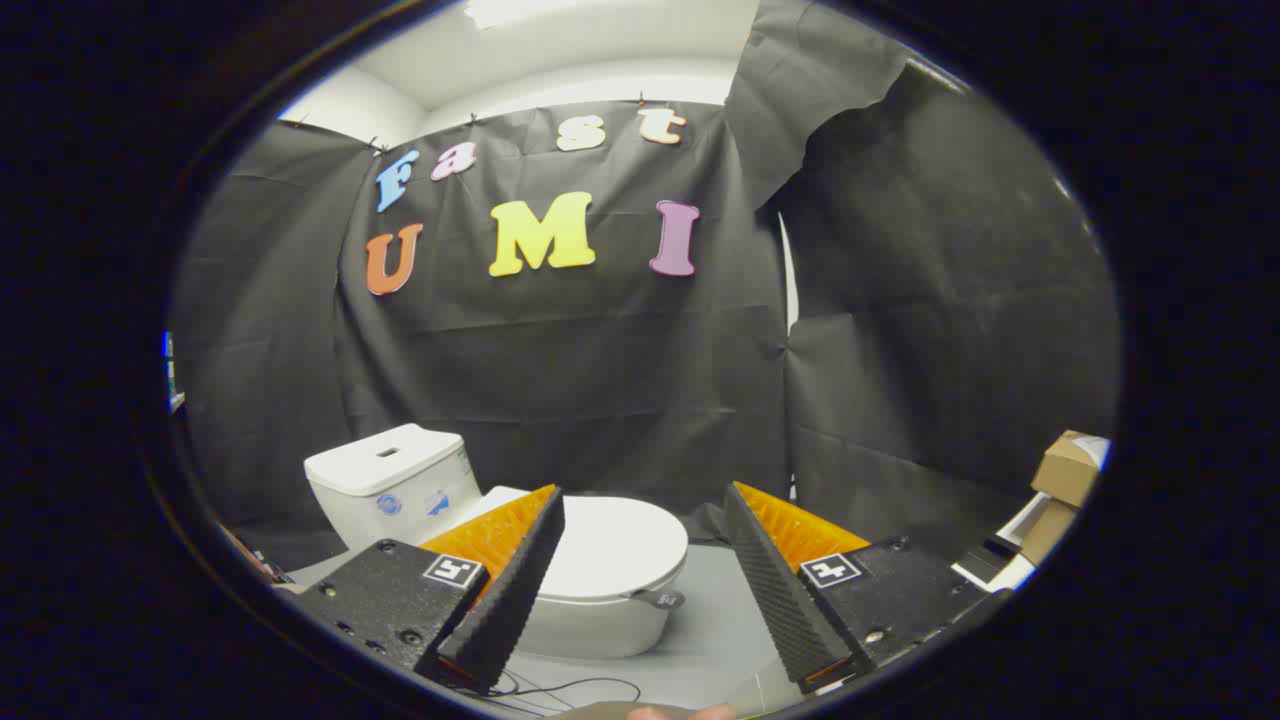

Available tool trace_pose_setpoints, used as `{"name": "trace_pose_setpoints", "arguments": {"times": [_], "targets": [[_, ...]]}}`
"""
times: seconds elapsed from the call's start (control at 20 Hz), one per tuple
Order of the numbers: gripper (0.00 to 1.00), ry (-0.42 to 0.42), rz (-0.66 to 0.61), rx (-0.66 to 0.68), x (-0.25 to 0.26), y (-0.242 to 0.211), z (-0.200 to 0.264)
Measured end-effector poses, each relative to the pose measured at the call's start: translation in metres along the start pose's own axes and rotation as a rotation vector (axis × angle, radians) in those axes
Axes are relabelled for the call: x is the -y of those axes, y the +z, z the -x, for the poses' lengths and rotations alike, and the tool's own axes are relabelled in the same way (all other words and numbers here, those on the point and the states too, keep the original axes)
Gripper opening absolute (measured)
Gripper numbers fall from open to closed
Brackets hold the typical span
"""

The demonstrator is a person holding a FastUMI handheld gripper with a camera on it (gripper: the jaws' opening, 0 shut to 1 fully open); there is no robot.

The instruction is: Open the toilet lid.

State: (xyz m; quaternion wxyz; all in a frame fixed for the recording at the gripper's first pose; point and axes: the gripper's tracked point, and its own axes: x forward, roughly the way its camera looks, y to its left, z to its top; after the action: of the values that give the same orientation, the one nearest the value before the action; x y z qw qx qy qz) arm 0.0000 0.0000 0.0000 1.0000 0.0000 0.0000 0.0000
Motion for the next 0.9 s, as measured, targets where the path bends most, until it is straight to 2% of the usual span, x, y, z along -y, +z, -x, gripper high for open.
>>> {"name": "trace_pose_setpoints", "arguments": {"times": [0.9], "targets": [[1.0,0.016,0.057,0.031,-0.016,-0.003,-0.001]]}}
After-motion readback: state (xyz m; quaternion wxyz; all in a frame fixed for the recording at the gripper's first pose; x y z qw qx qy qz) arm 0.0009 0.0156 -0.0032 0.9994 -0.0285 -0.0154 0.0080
